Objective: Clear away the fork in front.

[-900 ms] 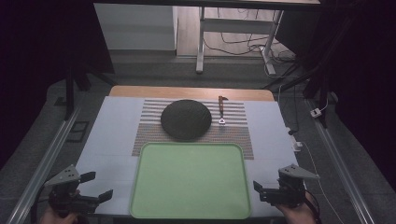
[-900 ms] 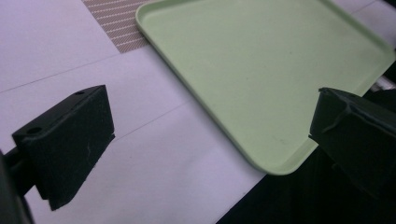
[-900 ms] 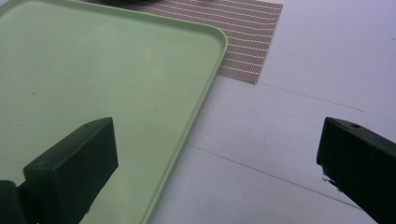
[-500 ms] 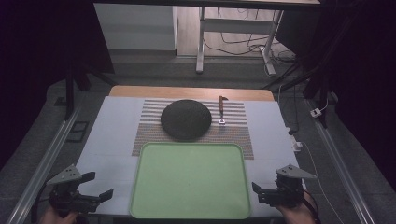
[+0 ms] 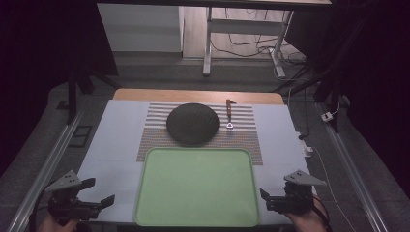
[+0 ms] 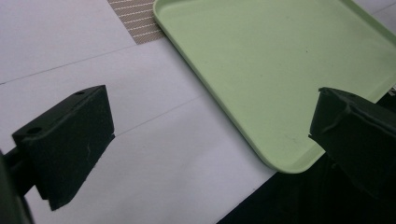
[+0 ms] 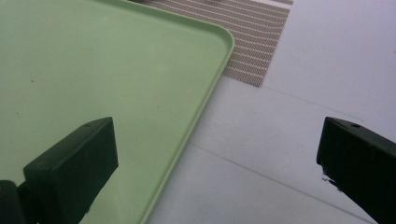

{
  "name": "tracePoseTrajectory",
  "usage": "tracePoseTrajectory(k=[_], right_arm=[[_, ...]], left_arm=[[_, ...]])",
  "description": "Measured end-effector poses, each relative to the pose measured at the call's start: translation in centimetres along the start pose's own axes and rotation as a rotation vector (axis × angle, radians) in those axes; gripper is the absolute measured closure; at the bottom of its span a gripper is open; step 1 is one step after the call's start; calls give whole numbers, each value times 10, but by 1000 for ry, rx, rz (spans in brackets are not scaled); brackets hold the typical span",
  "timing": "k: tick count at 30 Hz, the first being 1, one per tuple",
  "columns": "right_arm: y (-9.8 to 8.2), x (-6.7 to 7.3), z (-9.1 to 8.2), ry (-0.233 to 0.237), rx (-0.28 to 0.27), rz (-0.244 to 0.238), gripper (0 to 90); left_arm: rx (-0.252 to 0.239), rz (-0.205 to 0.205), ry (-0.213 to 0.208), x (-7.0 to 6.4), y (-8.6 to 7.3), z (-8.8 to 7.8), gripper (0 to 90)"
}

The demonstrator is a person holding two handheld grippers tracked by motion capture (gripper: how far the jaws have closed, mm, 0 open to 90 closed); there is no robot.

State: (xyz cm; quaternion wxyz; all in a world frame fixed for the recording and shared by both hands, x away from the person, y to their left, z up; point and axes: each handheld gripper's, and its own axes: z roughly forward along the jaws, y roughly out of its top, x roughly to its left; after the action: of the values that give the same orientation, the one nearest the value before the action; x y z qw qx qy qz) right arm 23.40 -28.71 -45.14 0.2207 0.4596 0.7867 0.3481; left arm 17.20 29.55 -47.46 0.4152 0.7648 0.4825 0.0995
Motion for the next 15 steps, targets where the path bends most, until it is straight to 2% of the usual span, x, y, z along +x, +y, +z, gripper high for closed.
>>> tracePoseTrajectory(k=[6, 15], right_arm=[[4, 1, 0, 0, -20, -25, 0], [8, 0, 4, 16, -11, -43, 0]], left_arm=[[-2, -2, 5, 1, -1, -1, 0], [-1, -5, 6, 2, -1, -2, 0]])
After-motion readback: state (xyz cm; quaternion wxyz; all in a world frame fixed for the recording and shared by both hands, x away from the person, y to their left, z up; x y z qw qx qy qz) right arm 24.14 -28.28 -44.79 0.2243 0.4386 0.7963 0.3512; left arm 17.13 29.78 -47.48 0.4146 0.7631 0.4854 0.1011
